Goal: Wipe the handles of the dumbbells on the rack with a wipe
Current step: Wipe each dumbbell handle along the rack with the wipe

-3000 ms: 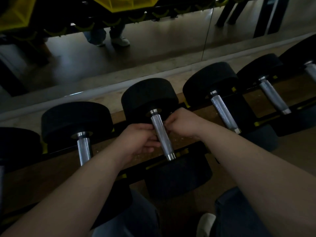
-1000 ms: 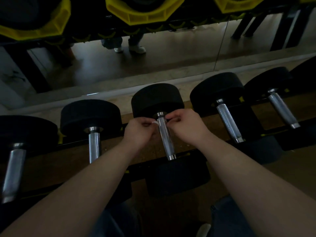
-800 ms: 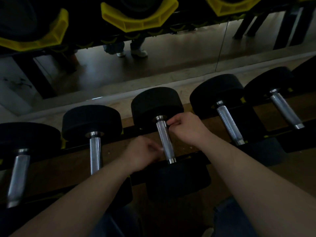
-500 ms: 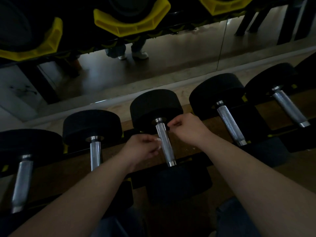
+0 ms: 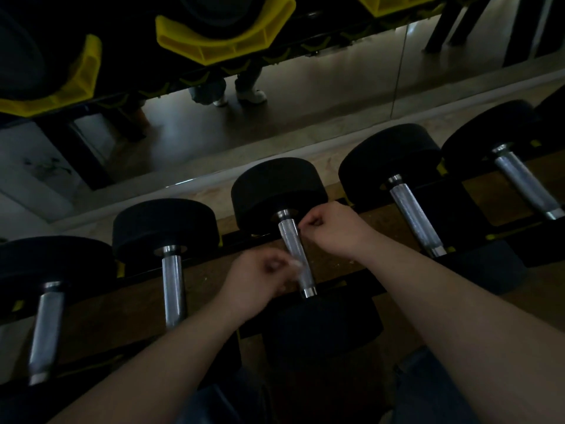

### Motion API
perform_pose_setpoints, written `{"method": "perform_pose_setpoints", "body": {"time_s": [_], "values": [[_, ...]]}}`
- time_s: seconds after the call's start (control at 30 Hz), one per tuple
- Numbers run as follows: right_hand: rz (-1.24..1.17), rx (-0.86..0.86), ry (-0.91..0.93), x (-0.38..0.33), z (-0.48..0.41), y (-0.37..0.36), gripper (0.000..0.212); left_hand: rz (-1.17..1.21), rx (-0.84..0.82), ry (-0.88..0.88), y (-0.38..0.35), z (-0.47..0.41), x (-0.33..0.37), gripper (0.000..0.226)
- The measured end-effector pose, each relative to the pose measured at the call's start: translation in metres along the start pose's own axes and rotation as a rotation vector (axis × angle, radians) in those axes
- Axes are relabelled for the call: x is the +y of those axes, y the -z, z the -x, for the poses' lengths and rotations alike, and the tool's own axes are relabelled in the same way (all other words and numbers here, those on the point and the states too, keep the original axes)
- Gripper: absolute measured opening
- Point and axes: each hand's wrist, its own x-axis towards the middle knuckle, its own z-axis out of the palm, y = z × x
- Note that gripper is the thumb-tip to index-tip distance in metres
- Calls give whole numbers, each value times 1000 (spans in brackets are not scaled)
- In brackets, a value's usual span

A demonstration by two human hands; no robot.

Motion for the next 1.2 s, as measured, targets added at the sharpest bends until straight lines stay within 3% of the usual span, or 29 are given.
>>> {"method": "perform_pose_setpoints", "body": {"time_s": [0.07, 0.17, 0.23, 0.33, 0.37, 0.43, 0.6, 0.63, 0.73, 0.8, 0.93, 1.0, 1.1, 1.2], "values": [[0, 2, 2, 1, 3, 1, 17, -34, 177, -28, -4, -18, 11, 3], [-1, 9, 12, 1, 5, 1, 15, -270, 239, -101, 2, -32, 26, 5], [-16, 19, 20, 3, 7, 4, 16, -413, 166, -177, 8, -25, 28, 2], [-17, -1, 19, 6, 8, 9, 16, -531, -159, -248, 11, -1, 19, 8], [-4, -27, 15, 7, 9, 10, 16, -520, -221, -233, 9, 5, 16, 14], [33, -82, 14, 9, 10, 9, 16, -433, -162, -186, 6, 7, 9, 17], [78, -83, 4, 8, 10, 2, 13, -202, 297, -15, 1, -15, 8, 5], [79, -80, 1, 7, 10, 1, 13, -175, 294, 67, -1, -16, 8, 5], [87, -60, 0, 7, 8, -1, 10, -260, -30, 227, -13, -6, 6, 16], [80, -67, -7, 7, 7, -1, 12, -214, -111, 307, -17, 1, 7, 18], [66, -87, -8, 7, 5, 3, 16, 426, -37, 533, -10, -17, 11, 20], [46, -82, -9, 8, 5, 5, 15, 594, 33, 540, -11, -35, 13, 22], [10, -69, -14, 9, 4, 7, 12, 583, 110, 489, -10, -49, 11, 21], [-1, -77, -22, 11, 4, 11, 11, 332, -76, 460, 0, -41, 7, 17]]}}
